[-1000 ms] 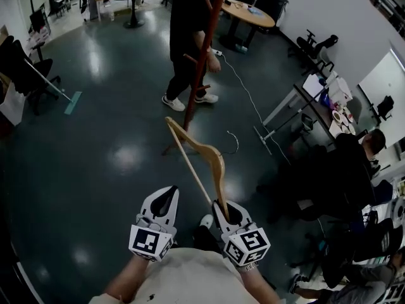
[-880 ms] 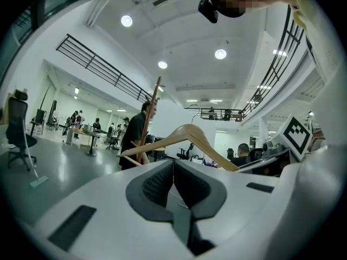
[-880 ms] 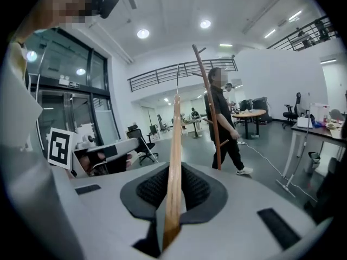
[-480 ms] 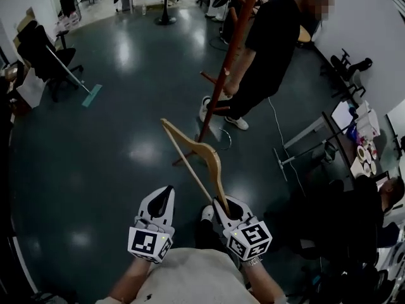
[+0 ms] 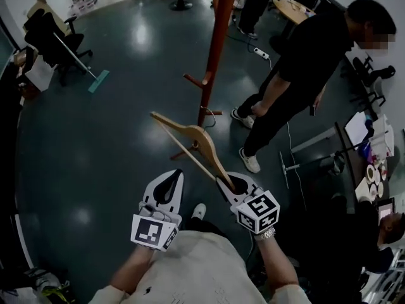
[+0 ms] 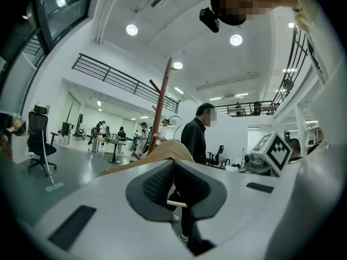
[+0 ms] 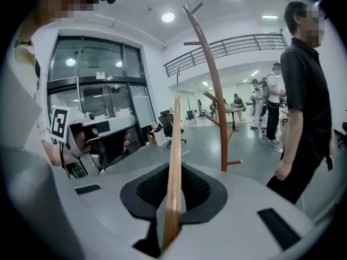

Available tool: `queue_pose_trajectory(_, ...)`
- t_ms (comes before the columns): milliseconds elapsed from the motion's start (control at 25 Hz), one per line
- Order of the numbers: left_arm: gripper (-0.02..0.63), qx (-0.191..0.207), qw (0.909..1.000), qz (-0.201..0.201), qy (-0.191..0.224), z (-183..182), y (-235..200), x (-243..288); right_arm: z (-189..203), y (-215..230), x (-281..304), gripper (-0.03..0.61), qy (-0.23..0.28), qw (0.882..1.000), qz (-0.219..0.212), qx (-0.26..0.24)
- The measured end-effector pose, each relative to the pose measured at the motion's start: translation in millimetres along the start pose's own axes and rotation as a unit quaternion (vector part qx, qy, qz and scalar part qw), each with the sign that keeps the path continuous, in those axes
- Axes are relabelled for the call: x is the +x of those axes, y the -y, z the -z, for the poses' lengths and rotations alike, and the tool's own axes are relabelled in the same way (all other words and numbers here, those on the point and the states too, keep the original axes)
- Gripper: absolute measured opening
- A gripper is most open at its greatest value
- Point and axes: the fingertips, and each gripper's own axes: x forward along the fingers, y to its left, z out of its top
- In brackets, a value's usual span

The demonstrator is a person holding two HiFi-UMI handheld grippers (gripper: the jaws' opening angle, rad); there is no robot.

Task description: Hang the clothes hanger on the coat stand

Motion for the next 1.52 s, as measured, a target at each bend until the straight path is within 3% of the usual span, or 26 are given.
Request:
queue_pose_trajectory(360, 0.012, -0.004, 0.9994, -0.035, 0.006, -9, -46, 56, -51, 91, 44, 0.058, -0.004, 0.998, -0.054, -0.013)
queue_pose_trajectory(720, 0.012, -0.011, 0.9997, 0.006, -0.02, 5, -86, 122, -42, 129, 108, 0.058, -0.045, 0.994, -0.094, -0.02)
queue_pose_trajectory(960, 0.012, -0.019, 0.9983, 0.033, -0.045, 14, -105, 149, -20, 149, 136, 0.058, -0.058, 0.993, -0.096, -0.023)
queue_pose_trajectory(1280, 0.012, -0.008, 0.995, 0.061, -0.079, 29, -106, 172, -18, 172, 145, 0.06, -0.031, 0.992, -0.119, 0.015)
queue_pose_trajectory(1520, 0.012, -0.027, 0.9968, 0.053, -0.054, 26, -101, 175, -13, 184, 137, 0.061, -0.033, 0.995, -0.094, 0.001)
